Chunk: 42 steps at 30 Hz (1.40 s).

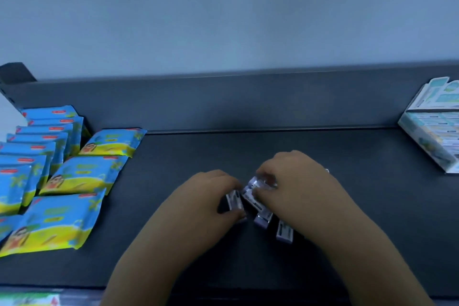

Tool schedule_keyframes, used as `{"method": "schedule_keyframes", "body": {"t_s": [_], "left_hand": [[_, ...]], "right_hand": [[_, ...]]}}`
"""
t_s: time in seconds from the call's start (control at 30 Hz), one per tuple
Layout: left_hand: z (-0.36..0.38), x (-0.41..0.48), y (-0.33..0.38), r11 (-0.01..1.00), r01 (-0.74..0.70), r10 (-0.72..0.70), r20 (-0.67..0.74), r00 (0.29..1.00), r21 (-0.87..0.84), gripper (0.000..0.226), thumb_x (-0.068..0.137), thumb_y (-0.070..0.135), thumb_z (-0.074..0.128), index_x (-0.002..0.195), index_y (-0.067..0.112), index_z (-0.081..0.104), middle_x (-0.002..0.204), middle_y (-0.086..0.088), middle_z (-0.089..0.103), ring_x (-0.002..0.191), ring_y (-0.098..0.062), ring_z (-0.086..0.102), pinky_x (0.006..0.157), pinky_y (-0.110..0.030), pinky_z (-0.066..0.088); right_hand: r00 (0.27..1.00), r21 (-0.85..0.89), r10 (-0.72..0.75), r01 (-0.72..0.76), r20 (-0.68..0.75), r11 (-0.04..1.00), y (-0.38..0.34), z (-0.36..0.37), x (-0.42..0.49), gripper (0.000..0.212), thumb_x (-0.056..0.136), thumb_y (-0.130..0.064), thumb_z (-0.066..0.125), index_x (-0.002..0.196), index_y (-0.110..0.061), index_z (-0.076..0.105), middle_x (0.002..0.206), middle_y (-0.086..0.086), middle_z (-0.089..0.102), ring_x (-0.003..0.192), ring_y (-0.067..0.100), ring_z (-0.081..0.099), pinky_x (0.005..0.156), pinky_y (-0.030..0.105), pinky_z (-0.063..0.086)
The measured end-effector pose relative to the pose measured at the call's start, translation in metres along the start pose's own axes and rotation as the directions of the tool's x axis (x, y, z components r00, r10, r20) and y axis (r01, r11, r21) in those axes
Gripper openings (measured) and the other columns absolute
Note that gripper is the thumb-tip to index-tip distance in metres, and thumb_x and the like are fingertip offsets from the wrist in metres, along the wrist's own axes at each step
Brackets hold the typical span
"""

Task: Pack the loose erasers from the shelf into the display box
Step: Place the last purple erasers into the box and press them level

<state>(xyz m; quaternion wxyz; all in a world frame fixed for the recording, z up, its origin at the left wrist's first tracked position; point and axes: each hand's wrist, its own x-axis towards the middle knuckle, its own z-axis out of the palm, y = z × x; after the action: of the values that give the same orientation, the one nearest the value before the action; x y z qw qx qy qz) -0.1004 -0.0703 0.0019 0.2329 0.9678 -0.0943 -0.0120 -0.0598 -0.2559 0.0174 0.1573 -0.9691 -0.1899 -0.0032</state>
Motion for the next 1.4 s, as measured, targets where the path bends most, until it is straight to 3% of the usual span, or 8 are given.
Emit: {"method": "schedule_keyframes", "body": {"t_s": [0.17,0.37,0.6,0.73,0.87,0.93,1.07,1.4], "left_hand": [[-0.002,0.005,-0.015,0.997,-0.081,0.081,0.042,0.996,0.006,0.041,0.073,0.060,0.054,0.109,0.044,0.065,0.102,0.022,0.059,0.099,0.000,0.056,0.084,-0.033,0.052],[-0.009,0.011,-0.022,0.994,-0.082,0.086,0.050,0.995,-0.065,0.027,0.078,0.045,0.073,0.104,0.040,0.070,0.101,0.021,0.060,0.097,0.001,0.057,0.087,-0.031,0.051],[-0.004,0.008,-0.010,0.996,0.081,-0.081,0.012,0.997,0.044,0.044,0.076,0.063,0.067,0.103,0.030,0.056,0.097,0.009,0.048,0.084,-0.007,0.053,0.073,-0.029,0.049],[-0.004,0.011,-0.002,0.979,0.151,-0.155,0.014,0.988,0.139,0.036,0.079,0.058,0.062,0.084,0.026,0.047,0.084,0.007,0.047,0.075,-0.009,0.048,0.058,-0.028,0.034],[-0.003,0.012,0.002,0.966,0.167,-0.164,-0.032,0.986,0.199,0.013,0.087,0.037,0.055,0.085,0.026,0.047,0.086,0.007,0.047,0.076,-0.011,0.048,0.059,-0.028,0.034],[-0.001,0.012,0.003,0.960,0.192,-0.182,-0.067,0.981,0.202,0.010,0.088,0.038,0.054,0.090,0.028,0.052,0.088,0.008,0.047,0.079,-0.012,0.049,0.061,-0.028,0.037],[0.002,0.013,0.000,0.954,0.229,-0.212,-0.108,0.971,0.193,0.016,0.089,0.045,0.058,0.094,0.030,0.059,0.095,0.008,0.053,0.091,-0.015,0.054,0.076,-0.035,0.051],[0.000,0.015,0.022,0.996,-0.049,0.067,-0.294,0.953,0.070,0.009,0.081,0.025,0.069,0.086,0.031,0.065,0.089,0.011,0.056,0.082,-0.010,0.054,0.069,-0.038,0.049]], "right_hand": [[0.993,-0.045,0.113,-0.114,-0.030,0.992,-0.009,0.005,0.004,0.022,0.087,-0.046,0.058,0.089,-0.027,0.069,0.086,-0.010,0.055,0.092,0.010,0.048,0.075,0.034,0.050],[0.966,-0.058,0.232,-0.239,-0.115,0.969,-0.011,0.008,0.002,0.034,0.082,-0.052,0.060,0.072,-0.021,0.067,0.077,-0.007,0.054,0.081,0.011,0.050,0.068,0.032,0.047],[0.951,-0.162,0.278,-0.298,-0.136,0.941,-0.021,0.011,0.006,0.045,0.083,-0.057,0.059,0.067,-0.015,0.060,0.072,-0.002,0.052,0.076,0.019,0.050,0.057,0.028,0.032],[0.940,-0.140,0.294,-0.319,-0.174,0.937,-0.026,0.014,0.005,0.039,0.089,-0.051,0.050,0.072,-0.019,0.064,0.079,-0.003,0.057,0.079,0.021,0.056,0.069,0.036,0.054],[0.936,-0.130,0.299,-0.325,-0.185,0.937,-0.022,0.014,0.003,0.031,0.090,-0.043,0.050,0.076,-0.020,0.064,0.079,-0.005,0.057,0.077,0.018,0.054,0.060,0.028,0.045],[0.931,-0.117,0.329,-0.349,-0.161,0.930,-0.018,0.014,0.001,0.022,0.085,-0.041,0.056,0.078,-0.022,0.064,0.079,-0.006,0.056,0.078,0.016,0.053,0.054,0.026,0.035],[0.922,-0.091,0.367,-0.380,-0.126,0.921,-0.010,0.011,-0.002,0.018,0.082,-0.040,0.060,0.084,-0.025,0.067,0.082,-0.008,0.059,0.080,0.016,0.055,0.054,0.027,0.039],[0.921,0.235,0.279,-0.218,-0.272,0.947,0.020,-0.003,-0.023,0.016,0.078,-0.024,0.071,0.088,-0.036,0.072,0.084,-0.012,0.062,0.080,0.007,0.058,0.068,0.037,0.054]]}}
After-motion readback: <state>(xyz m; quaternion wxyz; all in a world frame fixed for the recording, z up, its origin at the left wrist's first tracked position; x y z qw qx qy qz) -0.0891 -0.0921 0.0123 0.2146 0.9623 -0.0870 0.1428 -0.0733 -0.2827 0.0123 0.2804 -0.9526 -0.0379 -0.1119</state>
